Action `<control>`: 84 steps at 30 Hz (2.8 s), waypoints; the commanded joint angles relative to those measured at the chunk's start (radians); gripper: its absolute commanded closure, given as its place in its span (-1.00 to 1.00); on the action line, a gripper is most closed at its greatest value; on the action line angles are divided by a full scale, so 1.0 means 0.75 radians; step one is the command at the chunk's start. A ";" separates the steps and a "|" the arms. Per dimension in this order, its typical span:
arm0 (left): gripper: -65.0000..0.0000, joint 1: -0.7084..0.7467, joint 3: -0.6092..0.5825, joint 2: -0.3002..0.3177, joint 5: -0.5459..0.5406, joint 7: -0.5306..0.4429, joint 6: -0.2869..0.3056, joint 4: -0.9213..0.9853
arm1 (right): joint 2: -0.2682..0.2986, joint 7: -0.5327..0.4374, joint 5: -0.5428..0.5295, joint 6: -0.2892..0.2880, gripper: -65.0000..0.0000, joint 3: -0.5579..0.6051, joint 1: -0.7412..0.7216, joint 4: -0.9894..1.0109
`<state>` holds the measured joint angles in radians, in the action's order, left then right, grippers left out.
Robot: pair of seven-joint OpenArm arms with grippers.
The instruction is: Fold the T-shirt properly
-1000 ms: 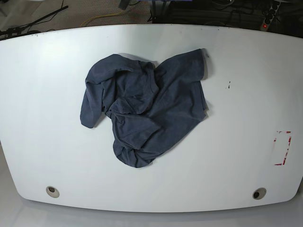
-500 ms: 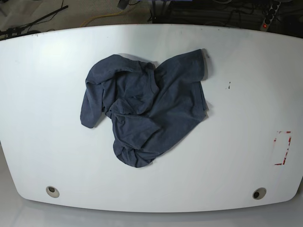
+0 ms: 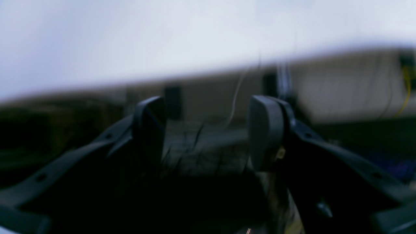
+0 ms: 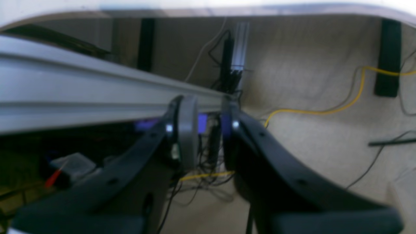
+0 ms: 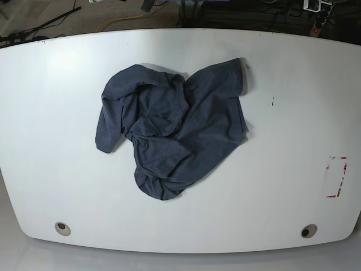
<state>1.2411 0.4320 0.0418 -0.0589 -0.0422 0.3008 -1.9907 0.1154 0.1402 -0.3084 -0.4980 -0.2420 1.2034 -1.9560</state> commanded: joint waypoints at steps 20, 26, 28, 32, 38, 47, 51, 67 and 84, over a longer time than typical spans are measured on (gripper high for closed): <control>-0.11 -0.531 -0.039 0.066 -0.064 0.098 0.265 -0.008 | -0.010 -0.022 -0.005 -0.020 0.32 -0.063 -0.450 -0.081; -0.12 -0.594 -0.027 0.068 -0.064 0.209 0.330 -0.008 | 0.060 -0.022 -0.011 -0.022 -0.28 -0.026 -0.519 -0.083; -0.12 -0.604 -0.023 0.068 -0.066 0.225 0.349 -0.010 | 0.082 -0.022 -0.011 -0.024 -0.29 0.001 -0.548 -0.081; -0.12 -0.604 0.010 0.062 -0.064 0.225 0.357 -0.008 | 0.154 -0.020 -0.013 -0.071 -0.30 0.076 -0.605 -0.081; -0.11 -0.604 0.010 0.060 -0.064 0.225 0.355 -0.004 | 0.256 0.143 -0.013 -0.211 -0.30 0.183 -0.761 -0.083; -0.11 -0.598 0.012 0.060 -0.062 0.225 0.351 -0.004 | 0.307 0.428 0.001 -0.267 -0.30 0.262 -1.072 -0.081; -0.11 -0.598 0.012 0.060 -0.039 0.225 0.351 -0.004 | 0.371 0.639 0.001 -0.267 -0.31 0.379 -1.213 -0.079; -0.11 -0.617 0.000 0.058 0.033 0.225 0.355 -0.004 | 0.412 0.786 0.001 -0.267 -0.28 0.571 -1.305 0.066; -0.12 -0.694 -0.297 0.066 0.037 0.311 0.357 0.002 | 0.410 0.761 0.001 -0.267 1.00 0.561 -1.354 0.125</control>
<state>0.7460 0.2317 0.0856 -0.0219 0.1574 0.5667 -1.9778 0.4133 0.7448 -0.2932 -0.6971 0.1867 0.1974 -1.8393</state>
